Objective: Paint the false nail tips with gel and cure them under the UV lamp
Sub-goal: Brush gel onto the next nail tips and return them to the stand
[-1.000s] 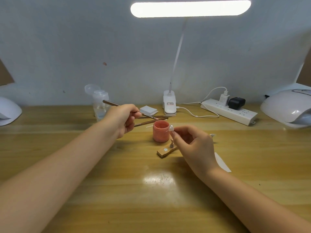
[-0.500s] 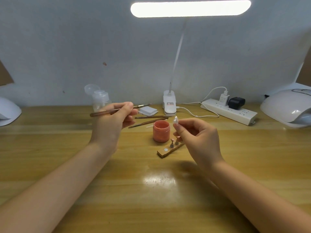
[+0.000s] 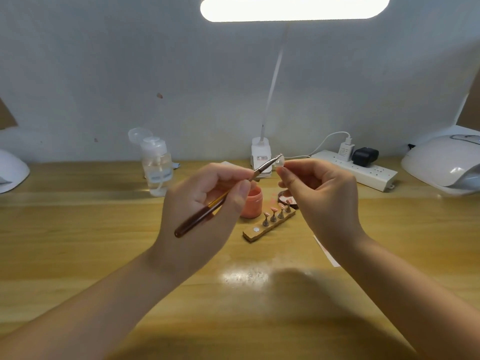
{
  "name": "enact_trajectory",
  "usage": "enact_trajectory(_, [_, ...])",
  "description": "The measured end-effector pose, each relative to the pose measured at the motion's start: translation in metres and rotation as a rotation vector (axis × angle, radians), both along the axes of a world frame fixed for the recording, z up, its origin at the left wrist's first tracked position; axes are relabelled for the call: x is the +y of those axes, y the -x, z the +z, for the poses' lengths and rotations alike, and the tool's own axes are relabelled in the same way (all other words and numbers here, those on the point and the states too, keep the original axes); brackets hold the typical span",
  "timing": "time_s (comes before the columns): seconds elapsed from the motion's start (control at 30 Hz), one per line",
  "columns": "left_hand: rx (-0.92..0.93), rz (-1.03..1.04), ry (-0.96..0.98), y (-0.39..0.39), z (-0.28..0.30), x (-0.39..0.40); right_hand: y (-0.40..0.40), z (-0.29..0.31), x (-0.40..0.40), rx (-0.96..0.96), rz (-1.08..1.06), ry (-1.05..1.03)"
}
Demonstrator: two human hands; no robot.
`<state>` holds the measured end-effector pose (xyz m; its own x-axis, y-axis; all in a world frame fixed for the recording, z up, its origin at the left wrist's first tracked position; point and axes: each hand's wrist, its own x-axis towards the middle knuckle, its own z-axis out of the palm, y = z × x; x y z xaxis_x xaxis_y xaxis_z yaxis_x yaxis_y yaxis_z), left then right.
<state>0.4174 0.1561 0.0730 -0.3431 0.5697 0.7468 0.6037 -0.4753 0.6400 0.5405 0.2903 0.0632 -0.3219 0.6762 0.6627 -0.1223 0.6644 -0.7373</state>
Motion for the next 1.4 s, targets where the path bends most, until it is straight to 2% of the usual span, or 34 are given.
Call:
enact_trajectory(0.77, [-0.003,0.005,0.033,-0.002,-0.004,0.001,0.001,-0.004,0.0,-0.005,0.046,0.015])
enact_trajectory(1.0, [-0.106,0.052,0.051,-0.001,-0.006,0.005,0.003,-0.009,-0.001,-0.02,0.111,0.058])
enact_trajectory(1.2, [-0.134,-0.053,0.05,-0.001,-0.009,0.003,0.004,-0.011,-0.001,-0.017,0.139,0.088])
enact_trajectory(1.4, [-0.147,0.015,0.033,-0.001,-0.009,0.005,0.005,-0.011,-0.003,-0.01,0.158,0.074])
